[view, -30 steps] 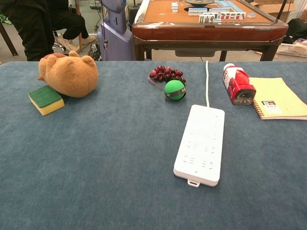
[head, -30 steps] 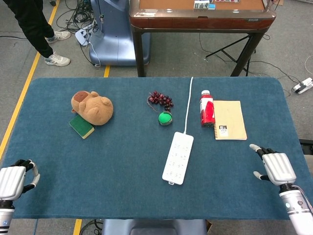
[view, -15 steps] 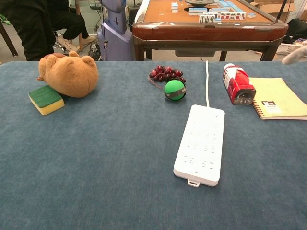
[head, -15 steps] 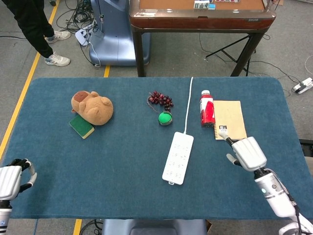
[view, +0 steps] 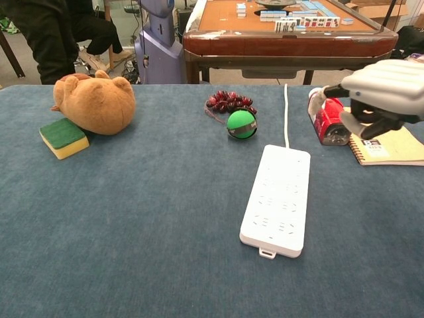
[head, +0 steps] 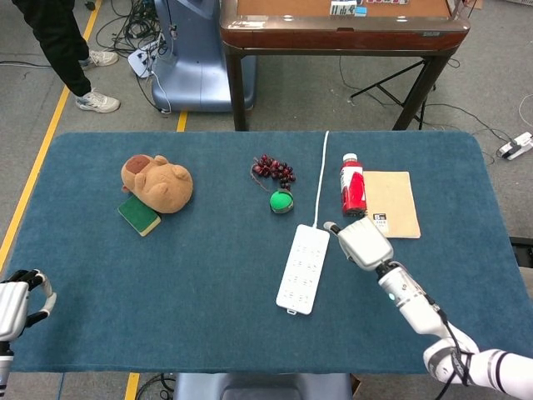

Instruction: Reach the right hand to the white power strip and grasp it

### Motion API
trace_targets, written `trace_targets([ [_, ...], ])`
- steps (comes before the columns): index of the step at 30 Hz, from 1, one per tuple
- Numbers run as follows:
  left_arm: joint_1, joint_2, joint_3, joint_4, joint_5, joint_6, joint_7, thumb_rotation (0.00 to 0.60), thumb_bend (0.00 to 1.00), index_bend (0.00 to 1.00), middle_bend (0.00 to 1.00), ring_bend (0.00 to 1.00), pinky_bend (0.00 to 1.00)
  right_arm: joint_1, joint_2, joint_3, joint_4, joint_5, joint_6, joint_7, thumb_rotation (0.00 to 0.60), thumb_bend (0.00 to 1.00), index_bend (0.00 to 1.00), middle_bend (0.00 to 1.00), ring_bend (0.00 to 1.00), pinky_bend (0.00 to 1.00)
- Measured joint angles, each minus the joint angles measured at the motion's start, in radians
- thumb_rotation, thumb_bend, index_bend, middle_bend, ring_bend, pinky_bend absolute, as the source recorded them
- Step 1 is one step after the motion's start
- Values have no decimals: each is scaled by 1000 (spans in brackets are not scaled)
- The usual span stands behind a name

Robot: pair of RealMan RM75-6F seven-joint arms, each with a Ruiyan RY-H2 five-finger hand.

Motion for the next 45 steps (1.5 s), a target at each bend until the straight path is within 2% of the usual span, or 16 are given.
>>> trace_targets([
  [7,5,3,-3,4,-2,7,-13,600,398,476,500,386,585,90,-104,12,101,101,-84,-53,600,695,261,1000,1000,1000],
  [13,8,6,-9,11,-12,10,-21,600,397,478,500,387,585,124,-143,-5,125,154,-106,-93,600,698,283,1000,1000,1000],
  [17,9,6,-11,14,-17,9,-23,600,397,479,500,387,585,132,-152,-23,131,169,-106,-103,600,698,318,1000,1000,1000],
  [31,8,3,-13,18,-28,-2,-19,600,397,479,499,387,585,156,-166,-65,154,225,-110,-117,600,698,350,1000,1000,1000],
  [45,9,3,-14,19,-29,-5,-22,600,397,479,500,387,585,178,-180,-76,172,252,-98,-113,600,698,349,1000,1000,1000],
])
